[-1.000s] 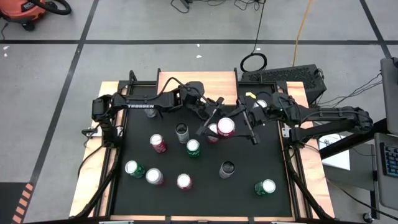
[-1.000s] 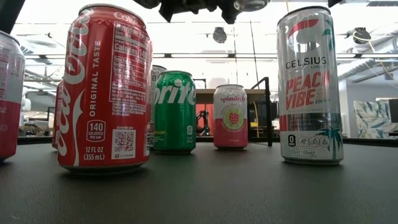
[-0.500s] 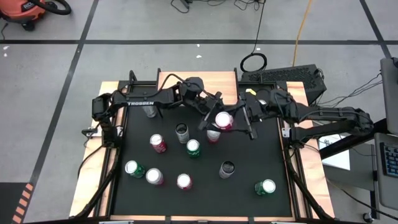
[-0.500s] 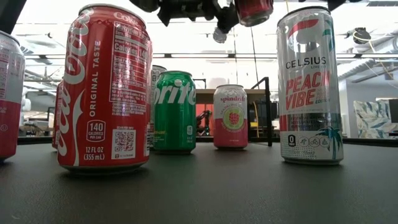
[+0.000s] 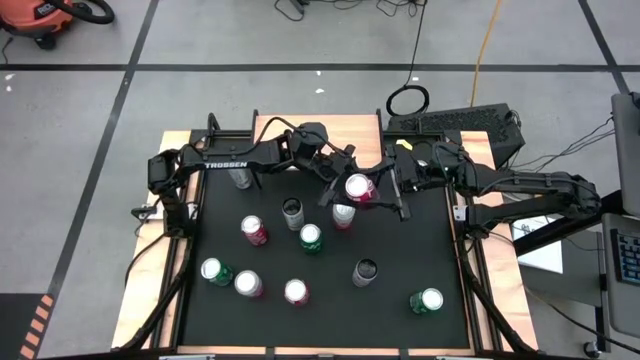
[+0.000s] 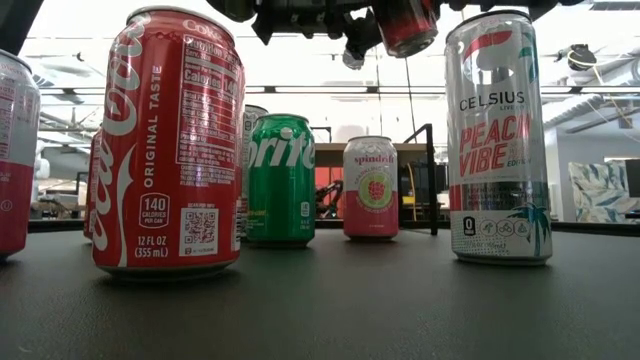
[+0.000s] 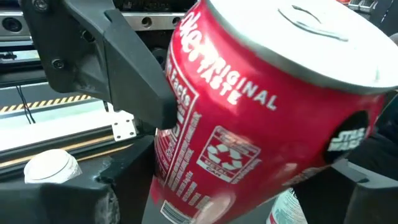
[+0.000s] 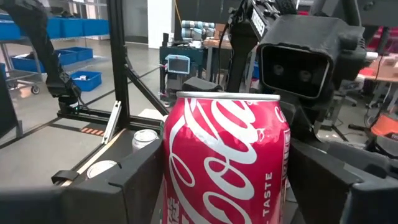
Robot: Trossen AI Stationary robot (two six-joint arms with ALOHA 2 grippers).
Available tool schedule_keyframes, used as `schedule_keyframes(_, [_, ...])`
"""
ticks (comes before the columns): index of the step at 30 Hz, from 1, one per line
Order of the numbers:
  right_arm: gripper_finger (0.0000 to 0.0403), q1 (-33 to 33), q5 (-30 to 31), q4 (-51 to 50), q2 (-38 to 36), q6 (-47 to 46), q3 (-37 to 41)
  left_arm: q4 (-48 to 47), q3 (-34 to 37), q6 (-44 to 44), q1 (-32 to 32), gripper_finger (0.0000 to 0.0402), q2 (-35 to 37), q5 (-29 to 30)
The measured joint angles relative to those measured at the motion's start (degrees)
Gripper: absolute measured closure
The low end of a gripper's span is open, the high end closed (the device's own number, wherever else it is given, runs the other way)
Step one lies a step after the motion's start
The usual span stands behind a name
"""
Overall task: Place canned beverage on shelf
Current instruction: Put the top right red soda can on the shelf
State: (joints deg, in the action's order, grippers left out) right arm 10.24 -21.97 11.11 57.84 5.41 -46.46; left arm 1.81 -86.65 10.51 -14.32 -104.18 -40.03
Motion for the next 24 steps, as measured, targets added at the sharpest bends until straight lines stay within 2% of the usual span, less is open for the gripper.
schedule_keyframes(5, [0.0126, -0.12, 2.79, -1.06, -0.04, -0.18, 0.00, -0.04, 0.00, 0.08, 0.02, 0.0105, 0.00, -0.24])
schedule_keyframes(12, [0.0123, -0.11, 3.13, -1.70, -0.04, -0.77, -0.04, -0.12, 0.00, -0.30, 0.01, 0.0108, 0.00, -0.27])
schedule_keyframes(20, [0.0061, -0.21, 4.21, -1.53, 0.37, -1.32, 0.07, 0.21, -0.02, -2.02, -0.04, 0.0109, 0.00, -0.33])
schedule_keyframes(24, [0.0056, -0.22, 3.98, 0.70, 1.21, -1.58, 0.09, 0.75, -0.04, -1.65, 0.00, 0.0109, 0.00, -0.46])
